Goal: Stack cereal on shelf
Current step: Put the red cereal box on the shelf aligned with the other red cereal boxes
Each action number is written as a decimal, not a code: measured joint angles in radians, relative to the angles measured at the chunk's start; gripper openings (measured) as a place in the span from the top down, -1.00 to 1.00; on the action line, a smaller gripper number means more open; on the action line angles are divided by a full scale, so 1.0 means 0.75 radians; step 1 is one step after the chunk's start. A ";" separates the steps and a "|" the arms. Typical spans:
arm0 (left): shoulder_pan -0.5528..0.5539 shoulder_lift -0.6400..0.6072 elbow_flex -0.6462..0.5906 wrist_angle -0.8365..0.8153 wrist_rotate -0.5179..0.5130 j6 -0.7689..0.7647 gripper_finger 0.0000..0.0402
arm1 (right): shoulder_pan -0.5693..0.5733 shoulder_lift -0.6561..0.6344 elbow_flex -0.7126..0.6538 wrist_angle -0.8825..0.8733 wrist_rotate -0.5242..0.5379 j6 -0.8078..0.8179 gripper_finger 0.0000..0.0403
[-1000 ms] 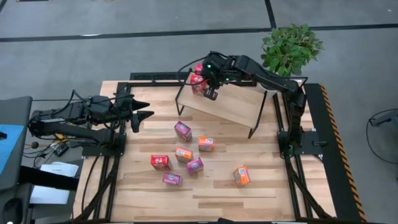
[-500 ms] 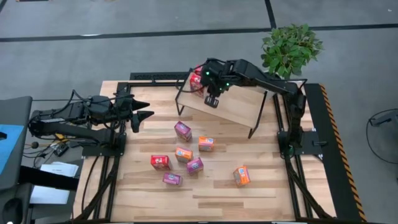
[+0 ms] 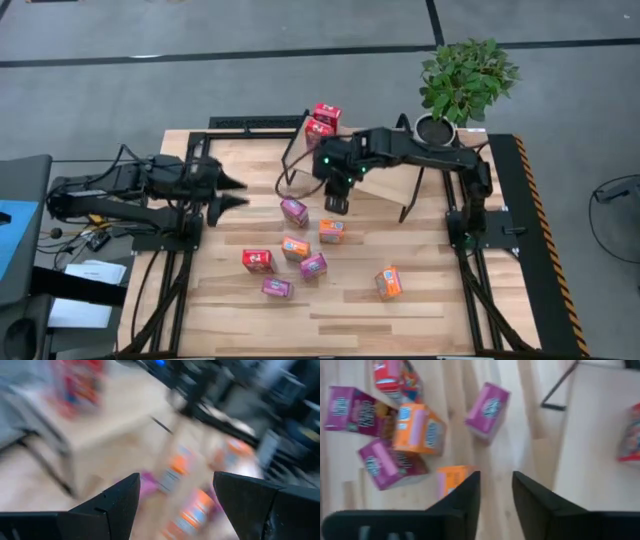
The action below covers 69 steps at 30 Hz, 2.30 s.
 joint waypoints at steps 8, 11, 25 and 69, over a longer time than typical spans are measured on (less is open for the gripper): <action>-0.155 0.143 0.000 -0.252 0.272 -0.050 -0.22 | 0.183 0.000 0.000 -0.138 0.118 0.222 -0.10; -0.260 0.208 0.000 -0.330 0.272 -0.078 -0.22 | 0.260 0.000 0.000 -0.154 0.185 0.285 -0.15; -0.731 0.318 -0.037 -0.365 -0.098 -0.310 -0.22 | 0.497 0.000 0.001 -0.208 0.381 0.574 -0.12; -0.761 0.651 -0.145 -0.138 -0.314 -0.147 -0.50 | 0.543 0.000 0.001 -0.347 0.462 0.573 -0.04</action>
